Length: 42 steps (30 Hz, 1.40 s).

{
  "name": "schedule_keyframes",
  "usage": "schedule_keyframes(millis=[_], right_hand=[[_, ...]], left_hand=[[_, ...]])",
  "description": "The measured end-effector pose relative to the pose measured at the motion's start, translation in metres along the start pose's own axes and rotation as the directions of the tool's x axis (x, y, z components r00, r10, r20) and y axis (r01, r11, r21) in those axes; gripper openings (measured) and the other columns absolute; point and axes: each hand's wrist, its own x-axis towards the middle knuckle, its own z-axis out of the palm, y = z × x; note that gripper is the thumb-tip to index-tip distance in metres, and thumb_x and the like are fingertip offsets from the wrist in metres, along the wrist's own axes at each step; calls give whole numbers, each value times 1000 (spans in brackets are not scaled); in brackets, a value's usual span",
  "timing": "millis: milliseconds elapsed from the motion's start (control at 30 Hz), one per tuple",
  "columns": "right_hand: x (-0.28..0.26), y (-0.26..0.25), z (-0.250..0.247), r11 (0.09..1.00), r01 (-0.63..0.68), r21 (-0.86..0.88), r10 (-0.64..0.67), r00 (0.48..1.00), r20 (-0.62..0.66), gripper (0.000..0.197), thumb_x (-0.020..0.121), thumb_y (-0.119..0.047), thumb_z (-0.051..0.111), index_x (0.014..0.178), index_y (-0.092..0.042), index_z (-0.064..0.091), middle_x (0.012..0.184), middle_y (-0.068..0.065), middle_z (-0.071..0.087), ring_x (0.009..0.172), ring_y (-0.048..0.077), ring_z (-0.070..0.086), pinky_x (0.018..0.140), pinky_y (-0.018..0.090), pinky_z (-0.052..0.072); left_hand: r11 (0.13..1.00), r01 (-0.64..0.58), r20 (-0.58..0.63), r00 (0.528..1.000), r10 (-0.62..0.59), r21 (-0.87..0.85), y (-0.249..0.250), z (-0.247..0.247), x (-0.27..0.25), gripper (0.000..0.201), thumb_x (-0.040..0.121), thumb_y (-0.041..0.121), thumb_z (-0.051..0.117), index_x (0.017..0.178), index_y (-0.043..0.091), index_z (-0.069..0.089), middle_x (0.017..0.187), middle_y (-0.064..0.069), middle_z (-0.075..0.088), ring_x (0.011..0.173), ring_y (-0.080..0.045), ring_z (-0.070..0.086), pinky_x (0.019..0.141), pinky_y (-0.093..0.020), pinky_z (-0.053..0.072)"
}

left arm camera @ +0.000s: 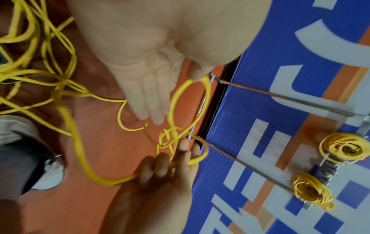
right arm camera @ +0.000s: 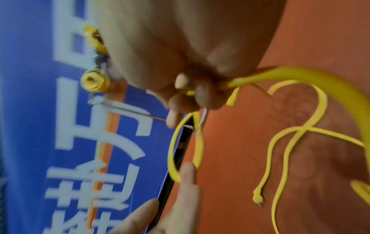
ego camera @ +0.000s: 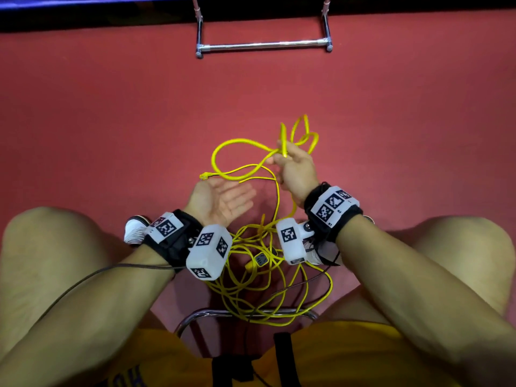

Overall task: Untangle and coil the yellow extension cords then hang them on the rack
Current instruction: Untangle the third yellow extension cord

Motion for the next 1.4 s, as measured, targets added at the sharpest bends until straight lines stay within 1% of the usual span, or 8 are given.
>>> schedule_keyframes(millis=[167, 367, 500, 633, 767, 967, 1100, 1400], right_hand=[[-17, -16, 12, 997, 69, -34, -57, 959, 276, 30, 94, 5, 50, 114, -15, 61, 67, 8, 60, 32, 6, 30, 35, 16, 24], [-34, 2, 9, 920, 56, -388, 180, 819, 545, 15, 86, 3, 60, 95, -1, 71, 55, 5, 59, 35, 7, 41, 38, 19, 32], [-46, 16, 14, 835, 100, -541, 334, 690, 642, 14, 91, -11, 64, 86, 2, 66, 64, 4, 60, 52, 12, 55, 52, 27, 49], [-35, 20, 12, 882, -391, -265, 471, 757, 452, 24, 84, -25, 51, 98, -7, 58, 84, 7, 61, 76, 23, 61, 72, 38, 54], [-19, 14, 3, 744, -622, 244, 520, 768, 374, 34, 94, -43, 39, 86, -15, 57, 63, 4, 56, 52, 22, 58, 58, 30, 54], [18, 6, -12, 688, -461, 560, 488, 865, 113, 9, 102, -8, 43, 102, -4, 51, 75, 8, 56, 48, 13, 58, 41, 21, 48], [12, -18, -6, 700, -301, 648, 242, 953, 180, 22, 101, 5, 38, 115, -5, 52, 88, 5, 60, 46, 6, 45, 38, 16, 34], [-33, -6, 15, 996, -13, -94, 48, 923, 383, 14, 95, -2, 57, 86, -9, 65, 60, 3, 44, 32, -1, 31, 34, 12, 23]], left_hand=[[972, -218, -256, 948, 190, -86, 44, -28, 18, 30, 95, 45, 45, 105, 16, 41, 111, -16, 58, 94, -33, 66, 80, -50, 54], [994, 42, 91, 995, -51, 105, 17, -11, 12, 54, 98, 54, 41, 109, 2, 51, 88, -15, 73, 71, -25, 73, 60, -34, 60], [997, -26, 22, 999, 25, 70, 12, -7, 14, 26, 106, 23, 42, 94, 3, 53, 61, -3, 61, 38, -8, 52, 38, -18, 45], [930, -137, 146, 985, 92, 341, 1, 2, 3, 18, 104, 11, 44, 106, 8, 62, 63, 2, 55, 34, -2, 29, 35, -11, 21], [848, -201, 374, 928, 4, 491, -13, 5, -14, 23, 99, 5, 47, 113, 9, 65, 70, 3, 62, 41, -5, 32, 43, -19, 15], [701, -233, 341, 940, -15, 674, -31, 4, -15, 34, 97, 4, 52, 77, 19, 75, 70, -1, 63, 42, -8, 37, 46, -24, 16], [760, -141, 233, 972, -14, 634, -28, 2, -10, 20, 96, 9, 54, 92, 15, 72, 83, -4, 70, 57, -15, 56, 50, -24, 36], [985, -112, 99, 987, 126, -129, 17, -8, 10, 58, 98, 52, 41, 123, 1, 54, 115, -23, 64, 88, -30, 70, 74, -37, 62]])
